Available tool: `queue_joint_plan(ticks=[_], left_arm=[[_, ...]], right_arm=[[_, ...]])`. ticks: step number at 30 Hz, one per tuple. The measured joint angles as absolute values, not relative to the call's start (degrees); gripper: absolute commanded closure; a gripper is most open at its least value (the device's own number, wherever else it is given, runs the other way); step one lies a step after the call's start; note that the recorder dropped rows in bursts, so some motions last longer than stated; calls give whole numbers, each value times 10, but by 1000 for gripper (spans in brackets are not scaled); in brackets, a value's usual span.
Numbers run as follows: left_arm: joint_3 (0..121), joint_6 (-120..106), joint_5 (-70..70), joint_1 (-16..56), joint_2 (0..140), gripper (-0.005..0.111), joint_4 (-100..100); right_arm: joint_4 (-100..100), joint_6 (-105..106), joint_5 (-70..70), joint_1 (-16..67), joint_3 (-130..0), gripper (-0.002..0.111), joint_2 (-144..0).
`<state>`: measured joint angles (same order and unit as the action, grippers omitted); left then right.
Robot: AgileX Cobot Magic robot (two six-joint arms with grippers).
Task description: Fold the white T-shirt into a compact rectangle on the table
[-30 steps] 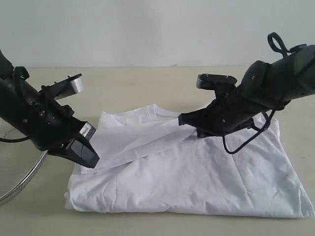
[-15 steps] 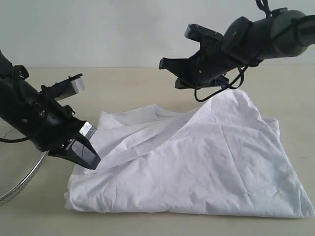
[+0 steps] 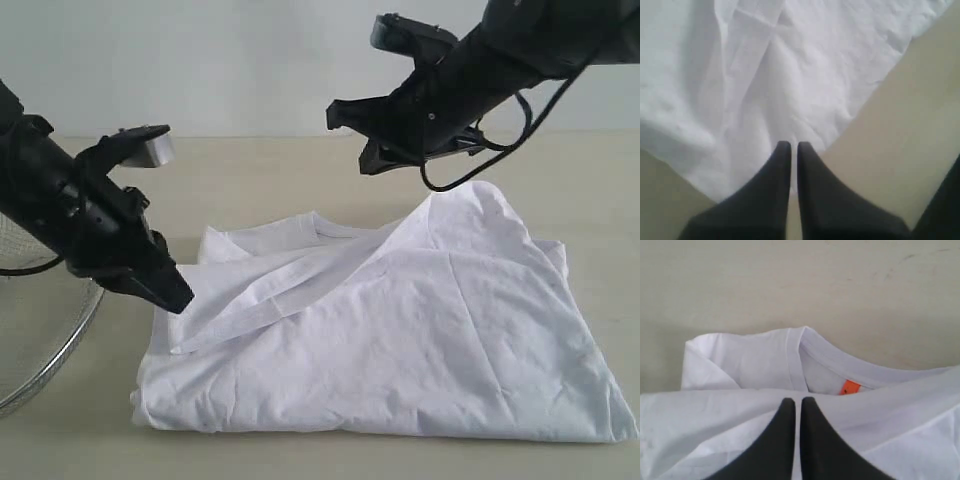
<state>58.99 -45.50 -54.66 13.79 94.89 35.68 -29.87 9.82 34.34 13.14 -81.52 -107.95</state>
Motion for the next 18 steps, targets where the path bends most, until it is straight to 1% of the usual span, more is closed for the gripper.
queue_joint_plan(ticks=[8,10,13,16,18], left_arm=[[600,-637,-499,138,950,102,320],[599,-657,-499,138,952,100,311],[599,-640,-499,138,957,86,292],[599,-537,-498,138,957,63,286],[599,-440,-498,138,958,51,285]], right_arm=[[-296,117,303,131,-642,108,-953],[-295,119,284,131,-604,108,-929],[-294,127,261,131,-558,108,-895],[-294,133,249,131,-527,108,-874],[-294,137,244,131,-515,108,-865]])
